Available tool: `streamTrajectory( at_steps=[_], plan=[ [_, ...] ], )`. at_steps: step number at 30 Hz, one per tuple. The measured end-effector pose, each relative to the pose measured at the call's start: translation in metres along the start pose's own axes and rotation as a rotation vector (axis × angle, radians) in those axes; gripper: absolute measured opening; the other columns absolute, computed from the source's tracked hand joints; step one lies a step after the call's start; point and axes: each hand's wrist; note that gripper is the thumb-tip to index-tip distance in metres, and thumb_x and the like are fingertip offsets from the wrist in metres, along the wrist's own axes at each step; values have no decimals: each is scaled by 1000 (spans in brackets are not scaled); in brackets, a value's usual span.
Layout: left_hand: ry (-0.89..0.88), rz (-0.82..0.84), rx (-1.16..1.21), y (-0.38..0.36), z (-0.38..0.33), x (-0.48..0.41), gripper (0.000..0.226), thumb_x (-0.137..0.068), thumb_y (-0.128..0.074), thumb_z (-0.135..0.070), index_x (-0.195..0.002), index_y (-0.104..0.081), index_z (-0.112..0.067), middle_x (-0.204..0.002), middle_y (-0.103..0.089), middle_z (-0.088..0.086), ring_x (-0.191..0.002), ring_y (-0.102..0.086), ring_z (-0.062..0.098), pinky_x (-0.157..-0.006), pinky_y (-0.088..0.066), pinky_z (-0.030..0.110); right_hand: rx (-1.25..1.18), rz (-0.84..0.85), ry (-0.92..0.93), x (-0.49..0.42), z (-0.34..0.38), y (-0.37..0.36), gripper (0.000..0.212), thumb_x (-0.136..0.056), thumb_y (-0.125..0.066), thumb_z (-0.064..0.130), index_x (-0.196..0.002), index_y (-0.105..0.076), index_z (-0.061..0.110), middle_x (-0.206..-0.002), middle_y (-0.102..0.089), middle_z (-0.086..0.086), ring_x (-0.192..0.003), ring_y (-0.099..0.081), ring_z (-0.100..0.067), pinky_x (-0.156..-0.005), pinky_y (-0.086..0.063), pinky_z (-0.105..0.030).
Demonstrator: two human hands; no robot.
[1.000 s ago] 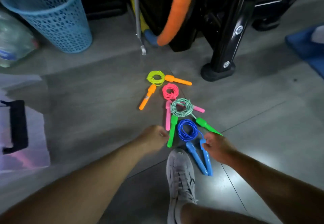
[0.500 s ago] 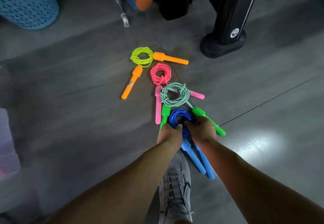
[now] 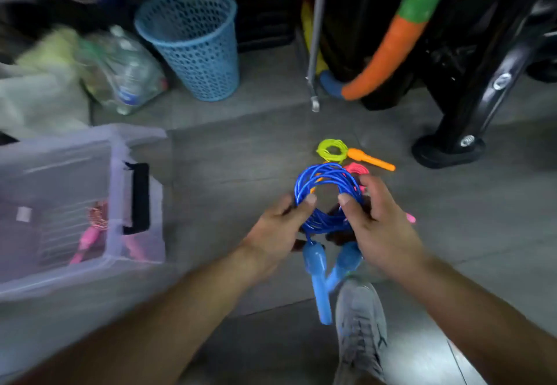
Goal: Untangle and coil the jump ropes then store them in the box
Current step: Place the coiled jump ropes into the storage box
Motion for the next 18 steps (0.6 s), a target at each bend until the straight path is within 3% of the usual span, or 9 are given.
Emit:
streamTrajectory(
  at_steps=[3, 5, 8, 10, 15, 18],
  plan=[
    [-122, -65, -54, 79, -56, 35, 25, -102, -50, -37, -92, -58, -16, -65, -65, 3, -54, -63, 23, -56, -50, 33, -61, 129, 44, -6, 72, -57, 12, -99, -58, 31, -107, -55, 24, -76, -67, 0, -48, -65, -21, -51, -51, -29],
    [-177, -117, -105, 137, -83, 59, 30, -104, -47, -38, -88, -50, -12, -56, -54, 2, -46, -54, 24, -55, -46, 34, -136, 237, 60, -8, 109, -104, 15, -98, -62, 27, -109, -57, 19, -62, -61, 6, -43, -55, -19, -53, -47, -33],
    [-232, -187, -138, 225, -106, 94, 32, -103, -52, -36, -95, -52, -5, -55, -41, 6, -43, -40, 19, -47, -45, 28, -219, 403, 88, -10, 153, -183, 8, -98, -62, 19, -105, -58, 21, -60, -57, 5, -43, -47, -15, -57, -45, -41],
    [-221, -257, -101, 283, -112, 111, 24, -102, -55, -29, -101, -56, -5, -57, -42, 6, -42, -38, 15, -45, -42, 25, -260, 454, 88, -12, 181, -240, 10, -99, -60, 16, -101, -58, 25, -58, -58, 5, -40, -45, -12, -51, -44, -36],
    [-243, -523, -76, 418, -99, 121, 16, -98, -63, -22, -98, -63, -6, -78, -47, 14, -46, -42, 15, -50, -43, 27, -321, 497, -9, -34, 215, -392, 19, -99, -61, 15, -117, -57, 12, -75, -63, -4, -41, -52, -14, -40, -45, -23],
    [-222, -695, -89, 478, -79, 105, 13, -96, -65, -22, -95, -65, -10, -71, -54, 8, -45, -44, 13, -48, -45, 25, -258, 521, -11, -50, 204, -471, 20, -100, -60, 18, -115, -54, 7, -81, -64, -5, -39, -56, -10, -39, -46, -21]
  ],
)
Point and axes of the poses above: each hand's wrist, its own x-axis away from the middle knuckle, its own y-axis out of the back of the hand, z = x × y
